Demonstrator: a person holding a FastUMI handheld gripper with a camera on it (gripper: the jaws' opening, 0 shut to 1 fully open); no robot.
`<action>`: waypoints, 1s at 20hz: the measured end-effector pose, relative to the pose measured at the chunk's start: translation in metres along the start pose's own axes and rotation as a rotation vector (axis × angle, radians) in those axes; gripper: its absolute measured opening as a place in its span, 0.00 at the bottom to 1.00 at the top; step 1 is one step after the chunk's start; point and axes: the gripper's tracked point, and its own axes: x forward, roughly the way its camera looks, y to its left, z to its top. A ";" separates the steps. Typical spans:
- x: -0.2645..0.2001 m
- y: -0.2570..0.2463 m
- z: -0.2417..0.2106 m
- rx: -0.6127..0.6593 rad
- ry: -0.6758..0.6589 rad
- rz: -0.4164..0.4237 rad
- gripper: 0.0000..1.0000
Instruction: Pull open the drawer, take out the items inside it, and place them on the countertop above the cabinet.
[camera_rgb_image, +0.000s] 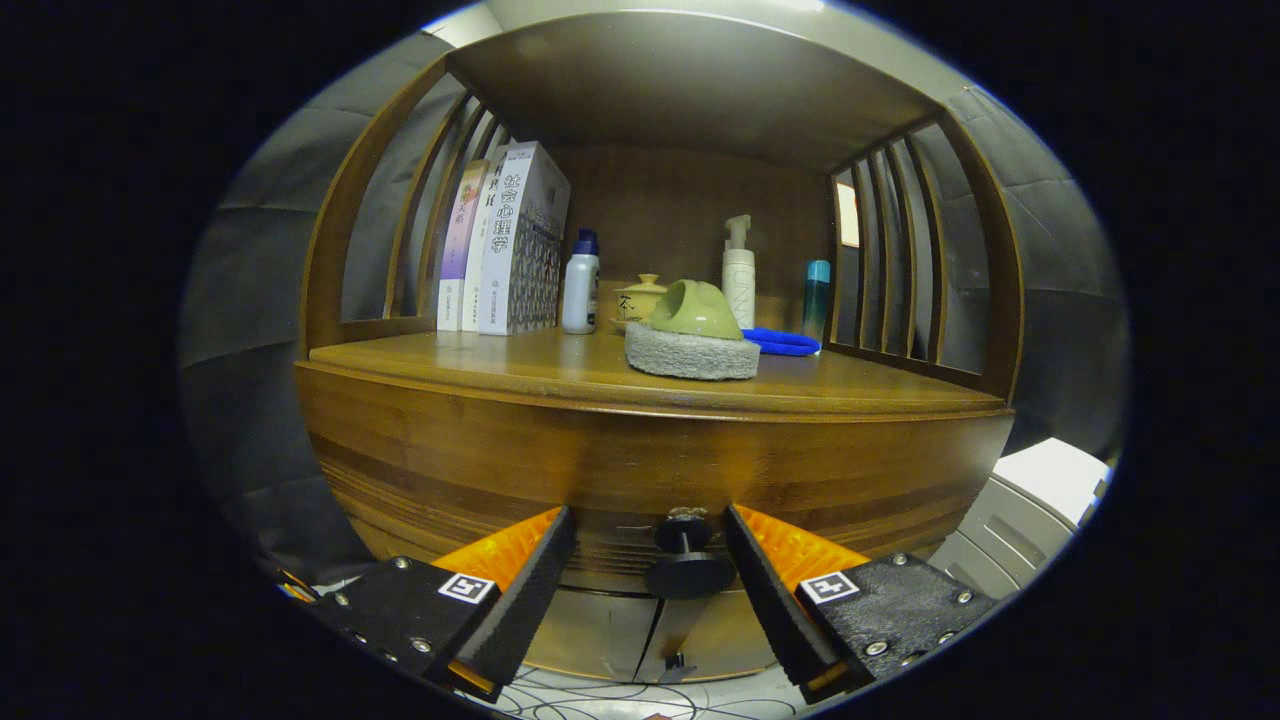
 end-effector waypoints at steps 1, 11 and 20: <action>0.002 0.000 0.000 0.000 0.007 0.003 0.95; -0.036 -0.065 0.117 -0.166 -0.116 0.017 0.95; -0.135 -0.082 0.224 -0.257 -0.221 0.001 0.95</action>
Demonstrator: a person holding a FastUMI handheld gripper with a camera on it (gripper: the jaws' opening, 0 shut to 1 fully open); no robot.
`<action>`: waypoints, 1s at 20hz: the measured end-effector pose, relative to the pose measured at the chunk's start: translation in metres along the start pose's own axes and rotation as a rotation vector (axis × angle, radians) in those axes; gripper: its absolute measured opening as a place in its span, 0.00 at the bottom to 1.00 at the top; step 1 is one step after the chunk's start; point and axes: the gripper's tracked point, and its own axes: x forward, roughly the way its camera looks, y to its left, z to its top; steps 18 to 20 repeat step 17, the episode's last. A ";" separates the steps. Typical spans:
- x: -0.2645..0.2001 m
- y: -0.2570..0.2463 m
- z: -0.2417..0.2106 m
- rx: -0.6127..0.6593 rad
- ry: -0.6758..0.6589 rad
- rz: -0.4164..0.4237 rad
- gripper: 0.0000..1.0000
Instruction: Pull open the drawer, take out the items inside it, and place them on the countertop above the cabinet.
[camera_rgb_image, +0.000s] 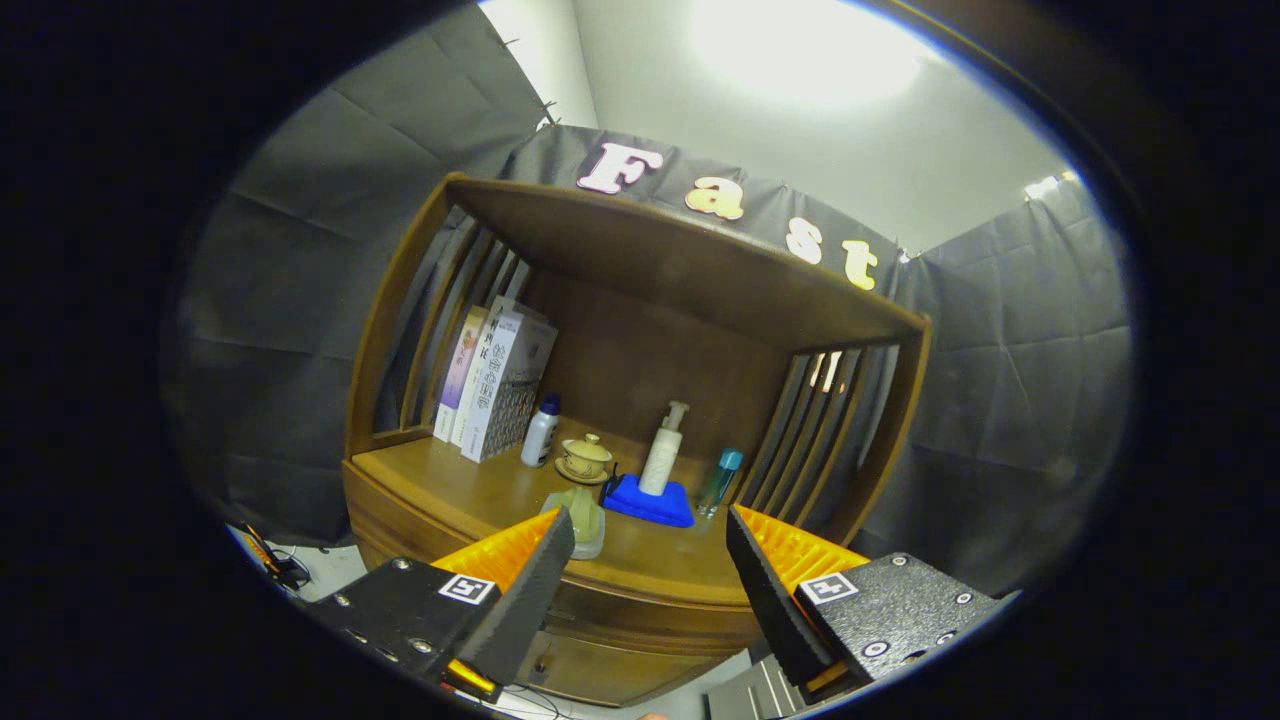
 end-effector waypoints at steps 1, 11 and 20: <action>-0.011 0.001 0.009 0.019 -0.008 0.003 0.95; -0.050 -0.024 0.049 0.168 -0.032 -0.083 0.94; -0.042 -0.036 0.029 0.158 0.015 -0.112 0.95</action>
